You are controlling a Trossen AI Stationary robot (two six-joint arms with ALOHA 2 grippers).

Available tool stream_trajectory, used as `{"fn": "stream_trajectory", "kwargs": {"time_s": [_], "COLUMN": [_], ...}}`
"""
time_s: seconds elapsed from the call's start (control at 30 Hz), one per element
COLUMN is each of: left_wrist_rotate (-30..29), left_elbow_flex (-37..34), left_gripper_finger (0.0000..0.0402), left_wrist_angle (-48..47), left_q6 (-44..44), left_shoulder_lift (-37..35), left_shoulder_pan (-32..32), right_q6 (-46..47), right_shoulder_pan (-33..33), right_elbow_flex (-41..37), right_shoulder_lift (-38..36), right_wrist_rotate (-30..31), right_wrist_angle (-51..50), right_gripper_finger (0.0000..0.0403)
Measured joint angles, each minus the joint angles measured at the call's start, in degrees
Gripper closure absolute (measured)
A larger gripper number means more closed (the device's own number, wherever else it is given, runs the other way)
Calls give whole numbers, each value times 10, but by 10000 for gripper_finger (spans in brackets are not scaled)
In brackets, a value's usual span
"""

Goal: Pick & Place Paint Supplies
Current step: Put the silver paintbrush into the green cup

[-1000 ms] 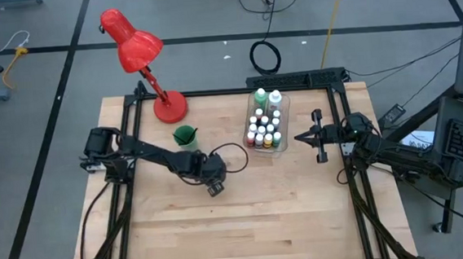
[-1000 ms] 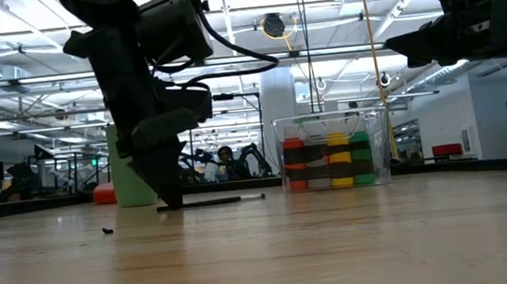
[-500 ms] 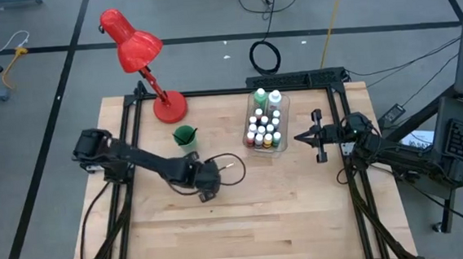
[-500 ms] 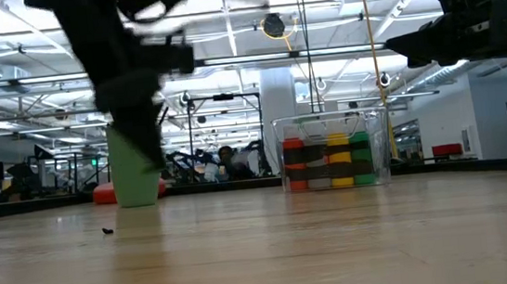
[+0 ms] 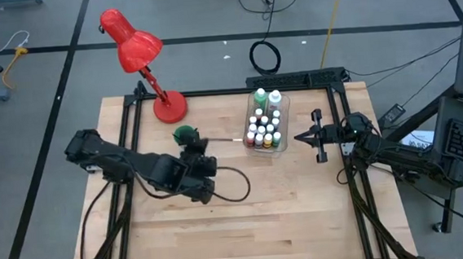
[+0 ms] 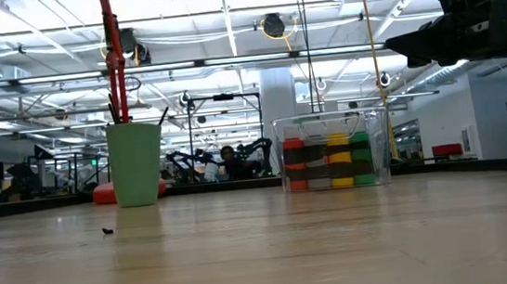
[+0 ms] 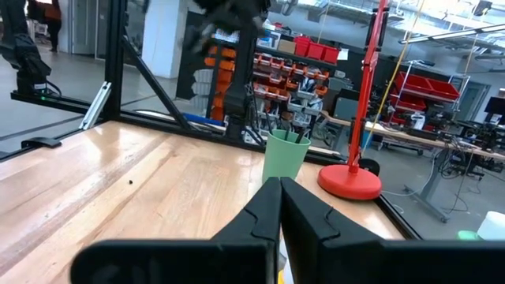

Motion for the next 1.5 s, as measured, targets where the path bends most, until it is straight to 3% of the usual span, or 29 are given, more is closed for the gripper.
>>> {"fn": "stream_trajectory", "kwargs": {"time_s": [0.13, 0.23, 0.53, 0.83, 1.07, 1.17, 1.23, 1.5], "left_wrist_rotate": [-158, -209, -211, -196, -193, -132, -111, -120], "left_elbow_flex": [-1, -8, -27, -74, -172, -213, -242, -290], "left_gripper_finger": [401, 401, 401, 401, 401, 401, 401, 401], "left_wrist_angle": [-18, -51, -193, -193, -193, -196, -196, -194], "left_q6": [208, 277, 278, 289, 265, 292, 304, 326], "left_shoulder_lift": [1, 0, 0, -14, -133, -172, -177, -175], "left_shoulder_pan": [9, 24, 26, 15, 15, 15, 15, 25], "right_q6": [-1, -6, -10, 2, 14, 13, 13, 53], "right_shoulder_pan": [0, 0, 0, 0, 0, 0, 0, 0], "right_elbow_flex": [0, 0, 0, 0, 0, 0, 0, 0], "right_shoulder_lift": [0, 0, 1, 5, 8, 9, 9, 10], "right_wrist_rotate": [0, 0, 0, 0, 0, 0, 0, 0], "right_wrist_angle": [-1, -2, -2, -6, -13, -12, -12, -16], "right_gripper_finger": [399, 399, 399, 399, 399, 399, 399, 399]}}
